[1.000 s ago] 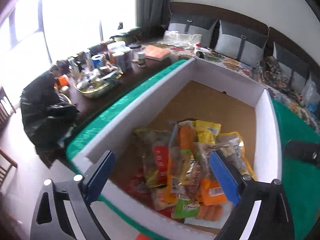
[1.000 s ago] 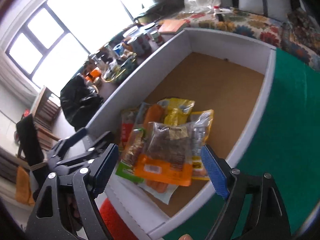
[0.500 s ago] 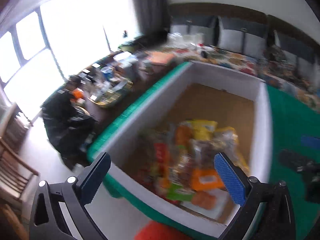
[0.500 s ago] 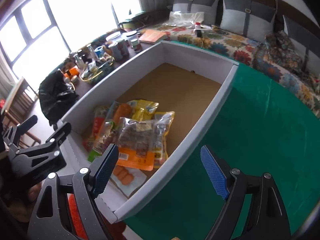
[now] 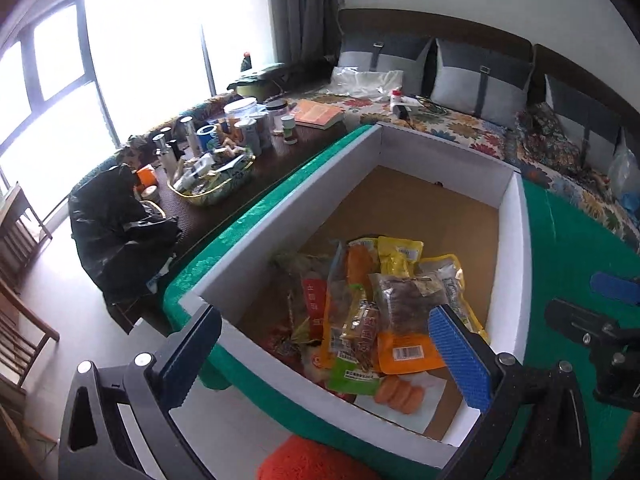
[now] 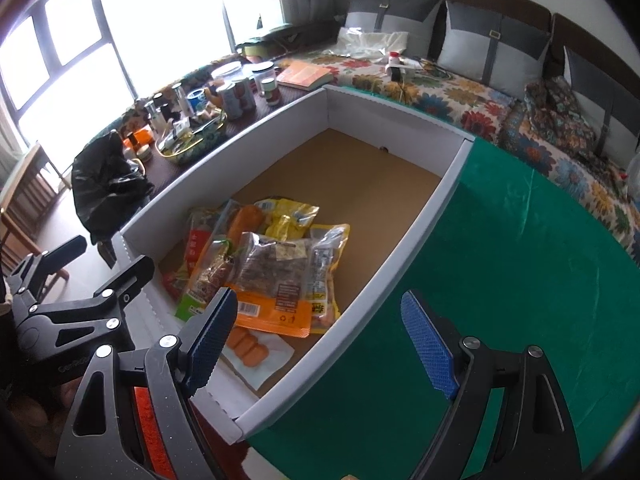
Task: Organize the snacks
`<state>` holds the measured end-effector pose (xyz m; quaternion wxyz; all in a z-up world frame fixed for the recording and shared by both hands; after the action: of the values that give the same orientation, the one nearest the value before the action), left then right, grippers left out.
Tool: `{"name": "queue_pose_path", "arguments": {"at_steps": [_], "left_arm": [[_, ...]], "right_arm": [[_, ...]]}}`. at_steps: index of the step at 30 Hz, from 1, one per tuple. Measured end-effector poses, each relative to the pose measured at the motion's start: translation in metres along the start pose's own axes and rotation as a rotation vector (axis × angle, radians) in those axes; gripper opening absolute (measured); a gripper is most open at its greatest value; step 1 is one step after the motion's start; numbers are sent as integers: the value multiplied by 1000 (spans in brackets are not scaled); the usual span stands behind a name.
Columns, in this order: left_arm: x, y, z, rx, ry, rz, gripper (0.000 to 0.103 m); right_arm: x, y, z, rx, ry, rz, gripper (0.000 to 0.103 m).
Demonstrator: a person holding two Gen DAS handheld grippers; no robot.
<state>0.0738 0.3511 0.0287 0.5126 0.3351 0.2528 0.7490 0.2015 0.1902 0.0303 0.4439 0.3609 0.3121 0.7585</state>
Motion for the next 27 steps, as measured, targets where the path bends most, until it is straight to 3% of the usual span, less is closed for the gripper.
{"name": "queue_pose_path", "arguments": {"at_steps": [7,14,27], "left_arm": [[4,-3,-5,37,20,3,103],[6,0,-2,22,31,-22,103],[9,-1,-1,18,34,-3,103]], "right_arm": [[6,-1,-3,-3,22,-3,87],[12,0,0,-9,33,1,87],[19,-3,-1,2,53,0,87]]}}
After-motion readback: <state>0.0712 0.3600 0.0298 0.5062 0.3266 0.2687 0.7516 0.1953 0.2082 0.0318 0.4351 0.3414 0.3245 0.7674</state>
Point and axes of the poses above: each gripper's, at about its wrist camera, not at the fingertips, and y roughly against the way its jaws point, x to its left, z to its top, the point moved 2 cm from there along -y, roughly the way its jaws point, and after that the axes turned 15 degrees about -y, right-handed, at the moved point
